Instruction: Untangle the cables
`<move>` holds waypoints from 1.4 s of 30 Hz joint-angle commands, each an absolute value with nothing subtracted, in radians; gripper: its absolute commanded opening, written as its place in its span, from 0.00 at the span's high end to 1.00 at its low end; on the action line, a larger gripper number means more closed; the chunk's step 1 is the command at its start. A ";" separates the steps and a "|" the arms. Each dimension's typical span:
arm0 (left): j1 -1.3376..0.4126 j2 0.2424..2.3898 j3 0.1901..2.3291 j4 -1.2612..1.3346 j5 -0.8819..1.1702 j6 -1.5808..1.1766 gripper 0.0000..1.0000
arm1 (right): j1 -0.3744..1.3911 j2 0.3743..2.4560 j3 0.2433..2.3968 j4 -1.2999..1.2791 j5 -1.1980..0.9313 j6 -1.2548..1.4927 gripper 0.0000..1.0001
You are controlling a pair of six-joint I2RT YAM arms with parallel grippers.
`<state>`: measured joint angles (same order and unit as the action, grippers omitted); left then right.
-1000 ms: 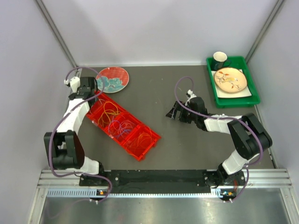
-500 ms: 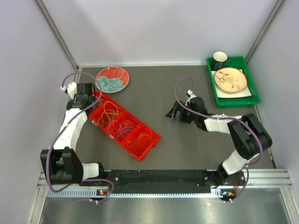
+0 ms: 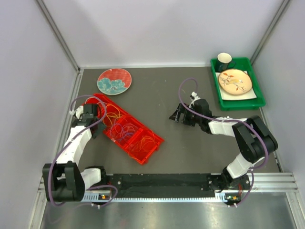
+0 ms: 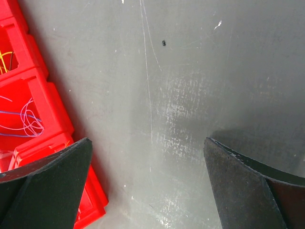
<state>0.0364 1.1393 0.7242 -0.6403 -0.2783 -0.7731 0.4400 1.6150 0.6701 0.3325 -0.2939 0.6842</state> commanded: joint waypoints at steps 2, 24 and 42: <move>0.035 1.163 0.726 -0.588 -0.273 -0.744 0.76 | 0.434 1.631 0.701 0.361 -0.305 0.690 0.01; 0.038 1.241 1.011 -0.713 -0.457 -0.549 0.38 | 0.425 1.641 0.703 0.371 -0.324 0.698 0.01; -0.517 1.189 0.868 -0.614 -0.095 -0.635 0.55 | 0.425 1.646 0.704 0.367 -0.324 0.701 0.01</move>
<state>-0.4324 1.1206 0.9081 -0.6937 -0.1879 -0.6262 0.4332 1.6310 0.6704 0.3550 -0.3191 0.7006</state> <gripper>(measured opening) 0.458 0.987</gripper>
